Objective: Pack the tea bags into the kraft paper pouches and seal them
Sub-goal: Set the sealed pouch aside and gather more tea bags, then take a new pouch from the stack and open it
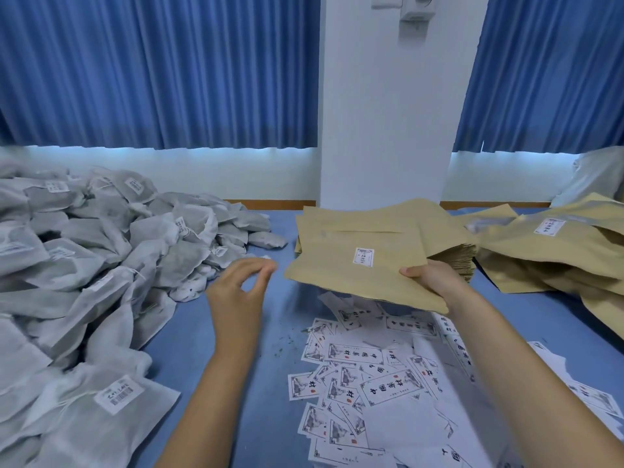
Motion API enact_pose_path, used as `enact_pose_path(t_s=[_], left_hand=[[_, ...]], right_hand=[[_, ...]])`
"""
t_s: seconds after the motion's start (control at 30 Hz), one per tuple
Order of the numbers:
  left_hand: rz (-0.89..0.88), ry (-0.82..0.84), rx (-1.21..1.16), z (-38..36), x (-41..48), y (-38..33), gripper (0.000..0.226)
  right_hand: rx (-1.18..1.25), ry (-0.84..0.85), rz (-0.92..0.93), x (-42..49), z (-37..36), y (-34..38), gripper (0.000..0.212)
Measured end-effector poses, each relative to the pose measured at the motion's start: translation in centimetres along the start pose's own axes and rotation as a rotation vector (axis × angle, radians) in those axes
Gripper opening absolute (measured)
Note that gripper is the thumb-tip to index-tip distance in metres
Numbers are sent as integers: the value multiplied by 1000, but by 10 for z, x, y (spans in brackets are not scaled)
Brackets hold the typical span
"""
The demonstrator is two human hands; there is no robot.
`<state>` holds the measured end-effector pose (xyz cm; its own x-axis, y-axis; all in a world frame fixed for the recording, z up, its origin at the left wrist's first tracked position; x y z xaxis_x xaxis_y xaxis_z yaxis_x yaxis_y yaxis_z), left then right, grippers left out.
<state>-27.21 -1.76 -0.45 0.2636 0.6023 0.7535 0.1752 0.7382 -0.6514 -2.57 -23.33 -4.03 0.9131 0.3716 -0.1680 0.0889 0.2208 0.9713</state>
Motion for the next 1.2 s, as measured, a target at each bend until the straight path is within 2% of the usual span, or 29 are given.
enact_pose_path(t_s=[0.03, 0.1, 0.17, 0.27, 0.33, 0.5, 0.6, 0.7, 0.8, 0.93, 1.03, 1.2], left_hand=[[-132, 106, 52, -8, -2, -10, 4], [-336, 405, 175, -37, -17, -26, 27], [-417, 561, 248, -59, -32, -32, 28], [-408, 488, 225, -64, -36, -34, 13], [-308, 403, 166, -62, -34, -30, 9], [-54, 326, 86, -60, -37, -12, 10], [-121, 382, 131, -62, -38, -14, 14], [-221, 475, 181, -73, -46, -19, 21], [-186, 450, 99, -74, -48, -21, 21], [-191, 460, 57, -75, -48, -26, 31], [-204, 432, 52, -73, -46, -28, 29], [-140, 391, -1, -67, -44, -22, 32]], right_hand=[[-10, 5, -2, -1, -1, 1, 27], [42, 16, -18, -6, -6, 4, 24], [270, 64, -76, -12, -13, 0, 20], [819, 171, -79, -21, -30, -9, 50], [963, 246, 50, -29, -44, -14, 62], [853, 346, 224, -58, -79, -10, 70], [720, 348, 282, -68, -88, -9, 58], [705, 331, 295, -70, -93, -17, 46], [713, 297, 292, -65, -90, -23, 26], [760, 348, 315, -62, -89, -23, 29], [808, 417, 319, -63, -91, -20, 31], [875, 489, 248, -64, -97, -21, 29]])
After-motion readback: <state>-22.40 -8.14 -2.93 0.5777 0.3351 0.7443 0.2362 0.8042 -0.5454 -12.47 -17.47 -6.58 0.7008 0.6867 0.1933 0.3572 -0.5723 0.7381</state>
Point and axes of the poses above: each hand's wrist, its own x-axis towards the middle knuckle, its own z-axis out of the back of the hand, y = z × x, the point moved 7 cm from there along x, towards the middle knuckle, and after that the axes turned 2 degrees about z, right-handed, at the moved point
